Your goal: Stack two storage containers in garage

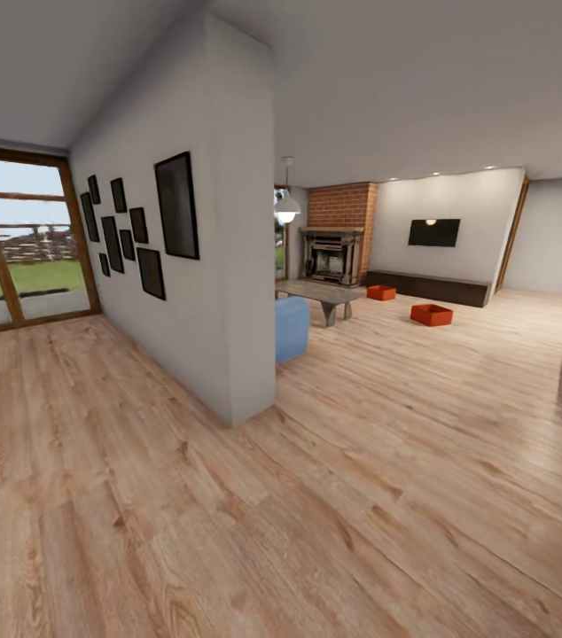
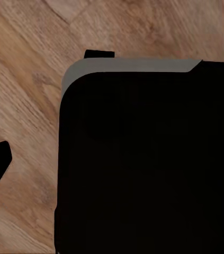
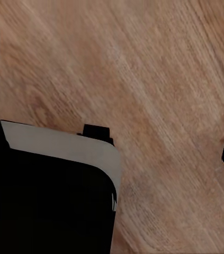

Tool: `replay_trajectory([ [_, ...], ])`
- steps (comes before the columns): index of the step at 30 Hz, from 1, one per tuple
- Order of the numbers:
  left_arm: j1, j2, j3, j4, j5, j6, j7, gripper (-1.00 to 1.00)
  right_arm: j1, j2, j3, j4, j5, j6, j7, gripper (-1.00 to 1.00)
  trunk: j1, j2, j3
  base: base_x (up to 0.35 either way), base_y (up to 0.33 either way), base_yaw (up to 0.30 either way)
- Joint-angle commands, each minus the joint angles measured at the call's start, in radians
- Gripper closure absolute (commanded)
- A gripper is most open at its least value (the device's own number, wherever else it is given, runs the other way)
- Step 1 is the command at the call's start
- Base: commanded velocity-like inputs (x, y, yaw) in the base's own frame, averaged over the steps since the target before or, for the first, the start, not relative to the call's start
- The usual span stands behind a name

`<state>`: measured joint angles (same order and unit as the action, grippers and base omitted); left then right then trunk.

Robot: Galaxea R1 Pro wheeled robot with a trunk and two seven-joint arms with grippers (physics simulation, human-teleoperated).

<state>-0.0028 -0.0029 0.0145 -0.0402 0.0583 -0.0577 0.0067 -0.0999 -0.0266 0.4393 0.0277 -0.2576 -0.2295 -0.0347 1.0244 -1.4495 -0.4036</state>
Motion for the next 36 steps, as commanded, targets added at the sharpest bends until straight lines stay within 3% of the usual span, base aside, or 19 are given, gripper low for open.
replay_trajectory([
  [1,0.000,0.000,0.001,0.000,0.006,-0.003,0.001,-1.00,-0.001,0.001,0.009,0.003,-0.008,-0.005,-0.001,-1.00,0.001,-0.001,-0.001,0.323,0.000,-0.245],
  [36,0.000,0.000,0.001,0.000,0.006,-0.003,0.001,-1.00,-0.001,0.000,0.009,0.003,-0.008,-0.005,-0.001,-1.00,0.001,-0.001,-0.001,0.323,0.000,-0.246],
])
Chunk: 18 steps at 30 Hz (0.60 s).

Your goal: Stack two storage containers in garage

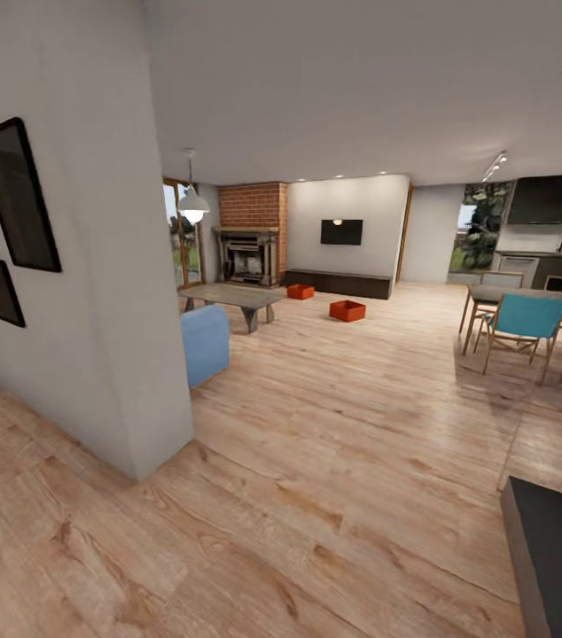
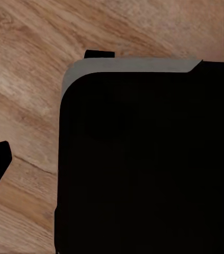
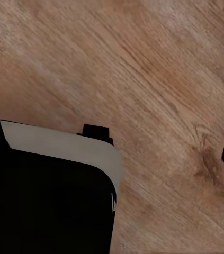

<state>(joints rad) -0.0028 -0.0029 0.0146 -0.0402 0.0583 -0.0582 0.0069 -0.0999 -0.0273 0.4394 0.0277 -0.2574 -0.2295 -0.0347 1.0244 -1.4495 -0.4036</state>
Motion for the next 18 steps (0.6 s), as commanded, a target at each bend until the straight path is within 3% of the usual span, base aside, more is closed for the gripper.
replay_trajectory([
  [1,0.000,0.000,0.001,0.000,0.006,-0.002,0.001,-1.00,-0.001,0.000,0.009,0.003,-0.008,-0.005,-0.001,-1.00,0.001,-0.001,-0.001,0.323,0.000,-0.246],
  [18,0.000,0.000,0.001,0.000,0.006,-0.003,0.001,-1.00,-0.001,0.000,0.010,0.003,0.027,-0.005,-0.001,-1.00,0.001,-0.001,-0.001,0.323,0.000,-0.022],
])
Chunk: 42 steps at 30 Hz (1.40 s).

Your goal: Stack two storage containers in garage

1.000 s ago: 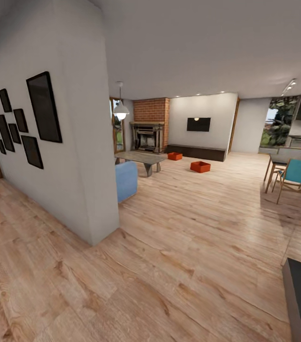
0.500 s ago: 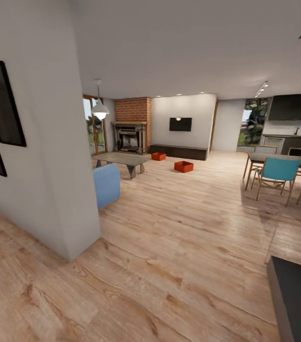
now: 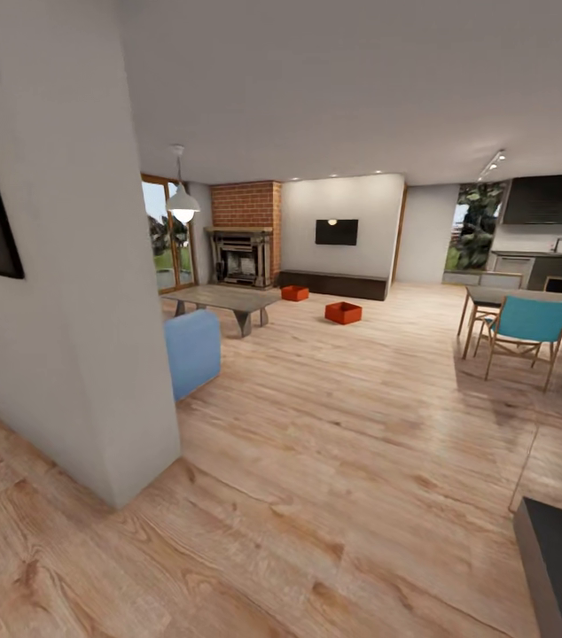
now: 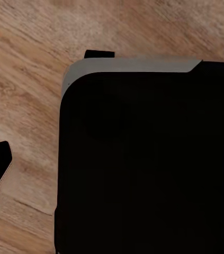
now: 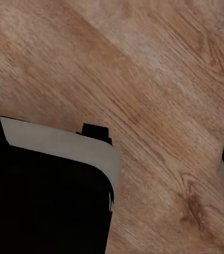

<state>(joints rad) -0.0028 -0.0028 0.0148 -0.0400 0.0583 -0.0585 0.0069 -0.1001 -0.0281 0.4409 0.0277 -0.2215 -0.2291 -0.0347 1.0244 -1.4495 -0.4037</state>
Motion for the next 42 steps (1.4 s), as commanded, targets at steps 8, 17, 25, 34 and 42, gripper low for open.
replay_trajectory([
  [8,0.000,0.000,0.001,0.000,0.006,-0.002,0.001,-1.00,-0.001,0.000,0.009,0.003,-0.007,-0.006,-0.001,-1.00,0.001,0.000,-0.001,0.323,0.000,0.000],
  [17,0.000,0.000,0.001,0.000,0.006,-0.001,0.001,-1.00,-0.001,0.000,0.009,0.003,-0.007,-0.006,-0.001,-1.00,0.001,0.000,-0.001,0.323,0.000,0.000],
  [25,0.000,0.000,0.001,0.000,0.006,-0.001,0.001,-1.00,-0.001,0.000,0.009,0.003,-0.007,-0.006,-0.001,-1.00,0.001,0.000,-0.001,0.323,0.000,0.000],
  [34,0.000,0.000,0.001,0.000,0.006,-0.001,0.001,-1.00,-0.001,0.000,0.008,0.003,-0.007,-0.006,-0.001,-1.00,0.001,0.000,-0.001,0.324,0.000,0.000],
  [42,0.000,0.000,0.001,0.000,0.006,-0.001,0.001,-1.00,-0.001,0.001,0.009,0.003,-0.007,-0.006,-0.001,-1.00,0.001,0.000,-0.001,0.324,0.000,0.000],
])
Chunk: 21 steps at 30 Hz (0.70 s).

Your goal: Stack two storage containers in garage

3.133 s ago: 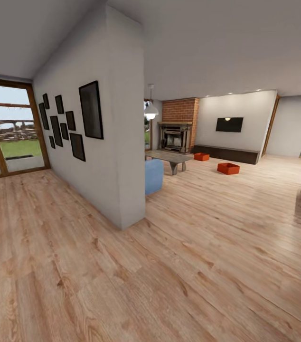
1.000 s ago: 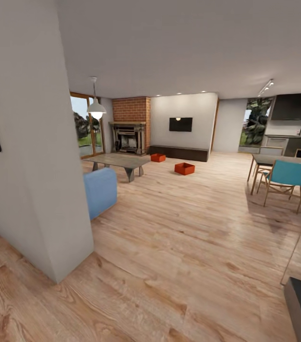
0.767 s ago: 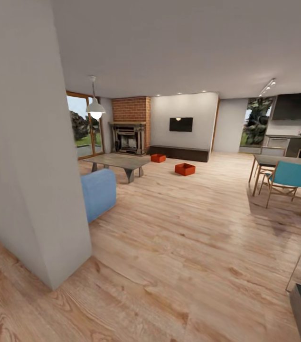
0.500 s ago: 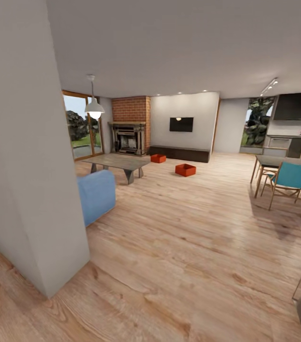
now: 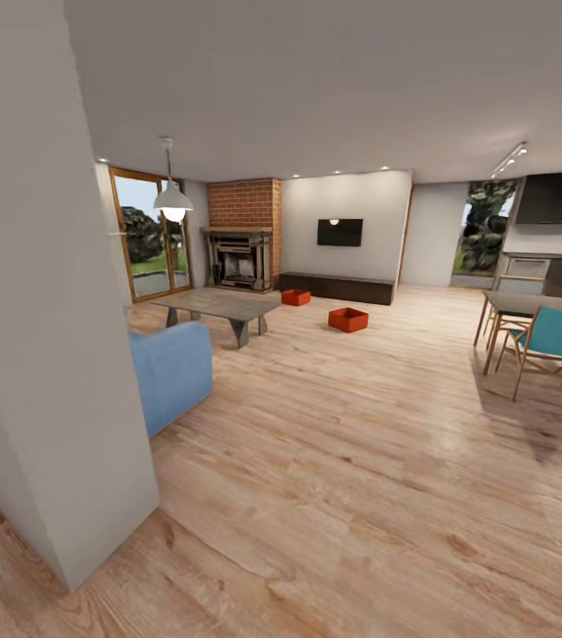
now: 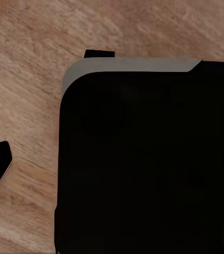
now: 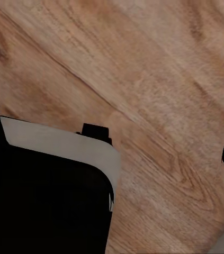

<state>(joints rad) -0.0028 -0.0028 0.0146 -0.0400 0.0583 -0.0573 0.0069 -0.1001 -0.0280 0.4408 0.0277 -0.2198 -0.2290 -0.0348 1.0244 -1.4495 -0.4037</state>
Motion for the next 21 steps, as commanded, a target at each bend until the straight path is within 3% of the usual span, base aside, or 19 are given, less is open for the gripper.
replay_trajectory([
  [1,0.000,0.000,0.001,0.000,0.006,-0.003,0.001,-1.00,-0.001,0.001,0.009,0.003,-0.009,-0.006,-0.001,-1.00,0.001,0.000,-0.001,0.324,0.000,0.000],
  [21,0.000,0.000,0.001,0.000,0.006,-0.003,0.001,-1.00,-0.001,0.000,0.009,0.003,-0.009,-0.006,-0.001,-1.00,0.001,0.000,-0.001,0.324,0.000,0.000],
])
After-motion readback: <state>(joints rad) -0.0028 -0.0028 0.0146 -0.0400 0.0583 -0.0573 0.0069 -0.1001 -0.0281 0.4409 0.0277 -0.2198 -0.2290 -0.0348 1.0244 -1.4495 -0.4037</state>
